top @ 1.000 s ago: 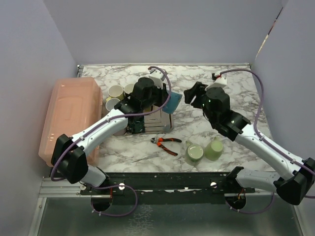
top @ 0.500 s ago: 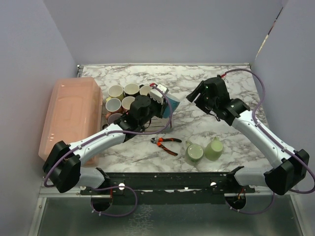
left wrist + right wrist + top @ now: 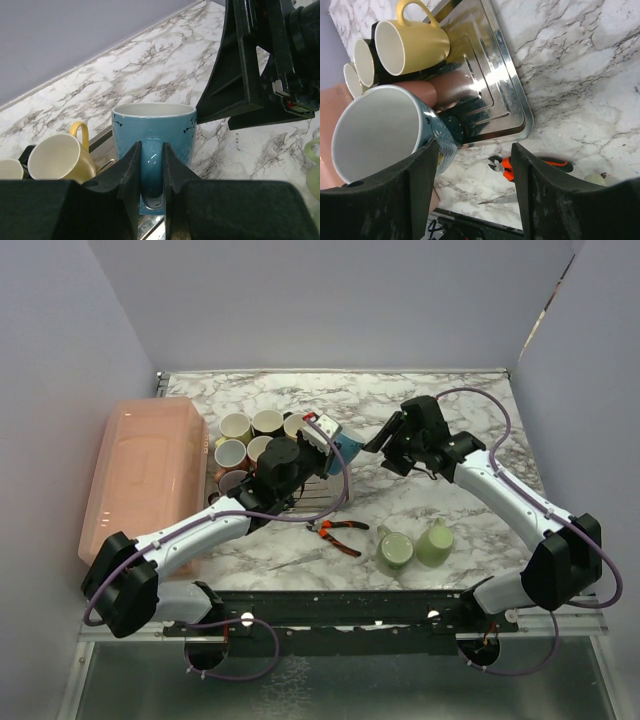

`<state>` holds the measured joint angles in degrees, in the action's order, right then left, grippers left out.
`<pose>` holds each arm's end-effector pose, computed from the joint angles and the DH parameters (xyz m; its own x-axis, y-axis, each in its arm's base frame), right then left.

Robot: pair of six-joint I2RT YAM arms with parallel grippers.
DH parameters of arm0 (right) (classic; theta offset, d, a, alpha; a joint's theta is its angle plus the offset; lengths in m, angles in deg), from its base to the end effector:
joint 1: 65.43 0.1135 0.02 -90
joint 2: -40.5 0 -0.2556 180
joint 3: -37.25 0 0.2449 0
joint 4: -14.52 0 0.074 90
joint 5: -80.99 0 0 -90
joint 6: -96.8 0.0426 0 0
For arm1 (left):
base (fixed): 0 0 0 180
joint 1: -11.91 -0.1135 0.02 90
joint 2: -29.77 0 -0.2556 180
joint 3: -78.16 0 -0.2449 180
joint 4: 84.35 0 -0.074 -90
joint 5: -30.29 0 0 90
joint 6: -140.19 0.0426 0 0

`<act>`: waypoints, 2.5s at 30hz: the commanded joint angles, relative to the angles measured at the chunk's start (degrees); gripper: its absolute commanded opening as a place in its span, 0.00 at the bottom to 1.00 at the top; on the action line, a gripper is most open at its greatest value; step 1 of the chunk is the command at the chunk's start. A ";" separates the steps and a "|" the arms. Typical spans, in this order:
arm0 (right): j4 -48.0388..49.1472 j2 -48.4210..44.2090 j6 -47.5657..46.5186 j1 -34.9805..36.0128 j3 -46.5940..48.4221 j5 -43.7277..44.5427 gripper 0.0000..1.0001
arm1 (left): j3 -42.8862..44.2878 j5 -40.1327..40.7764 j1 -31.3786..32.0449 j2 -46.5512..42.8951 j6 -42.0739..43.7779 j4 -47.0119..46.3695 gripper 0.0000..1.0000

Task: Turn the mug right side up
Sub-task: Turn over the cup at the center of the board, then place the cup on the tray.

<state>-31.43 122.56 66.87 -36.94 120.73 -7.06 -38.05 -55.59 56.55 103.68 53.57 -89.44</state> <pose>0.2755 0.1478 0.2910 -0.7022 0.6044 -0.3764 0.3069 0.7339 0.6059 0.2201 -0.2130 0.3058 -0.0240 0.1063 -0.9940 0.6525 0.7550 0.0650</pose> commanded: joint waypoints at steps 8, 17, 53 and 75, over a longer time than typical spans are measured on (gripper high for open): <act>1.15 -6.66 0.69 -0.28 0.85 7.06 0.62 | -1.38 1.87 0.35 -3.05 2.38 -5.92 0.00; 0.59 1.60 -0.18 -0.28 5.74 -1.41 0.62 | -1.78 0.97 0.36 -3.34 2.72 -5.98 0.00; 10.43 5.52 -1.48 -0.28 4.84 -21.81 0.00 | -5.28 1.32 1.06 -4.29 2.59 -6.18 0.00; 19.73 5.93 -21.75 6.15 -1.32 -7.78 0.01 | -13.83 6.63 1.06 2.38 -14.30 -5.34 0.10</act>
<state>-20.92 130.59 52.03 -34.47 119.74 -14.31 -50.35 -52.79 58.11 104.13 44.87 -95.30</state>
